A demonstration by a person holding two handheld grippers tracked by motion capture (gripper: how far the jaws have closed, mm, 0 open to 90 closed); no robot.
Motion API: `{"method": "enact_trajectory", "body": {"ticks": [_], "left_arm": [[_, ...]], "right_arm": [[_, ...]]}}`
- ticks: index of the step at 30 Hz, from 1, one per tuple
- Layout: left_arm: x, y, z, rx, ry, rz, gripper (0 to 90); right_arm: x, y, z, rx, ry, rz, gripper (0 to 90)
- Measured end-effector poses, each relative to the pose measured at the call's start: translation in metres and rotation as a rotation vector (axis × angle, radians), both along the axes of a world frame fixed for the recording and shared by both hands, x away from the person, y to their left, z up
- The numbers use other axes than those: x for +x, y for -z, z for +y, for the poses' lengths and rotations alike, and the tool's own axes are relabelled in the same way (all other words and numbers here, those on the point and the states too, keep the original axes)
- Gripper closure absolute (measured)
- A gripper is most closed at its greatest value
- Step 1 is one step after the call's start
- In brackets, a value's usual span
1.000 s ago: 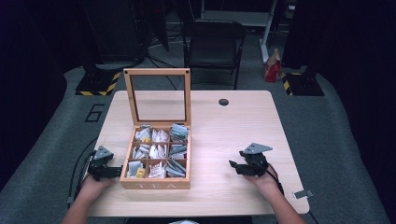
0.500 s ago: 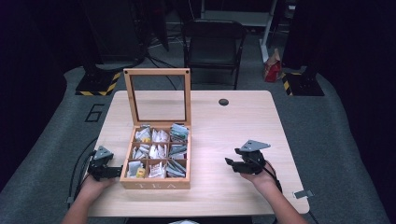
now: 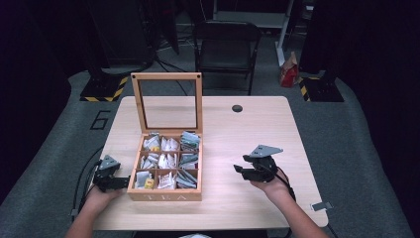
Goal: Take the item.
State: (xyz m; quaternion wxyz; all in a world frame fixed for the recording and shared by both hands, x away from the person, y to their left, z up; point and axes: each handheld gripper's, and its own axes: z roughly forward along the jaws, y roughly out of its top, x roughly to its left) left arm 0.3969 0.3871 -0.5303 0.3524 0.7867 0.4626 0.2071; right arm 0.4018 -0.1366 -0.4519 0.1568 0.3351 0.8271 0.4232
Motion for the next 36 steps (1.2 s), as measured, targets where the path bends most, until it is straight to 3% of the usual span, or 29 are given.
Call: {"method": "enact_trajectory", "body": {"ticks": [36], "left_arm": [[0.0, 0.0, 0.0, 0.0, 0.0, 0.0, 14.7]], "right_arm": [[-0.003, -0.025, 0.054, 0.014, -0.127, -0.005, 49.4]]}}
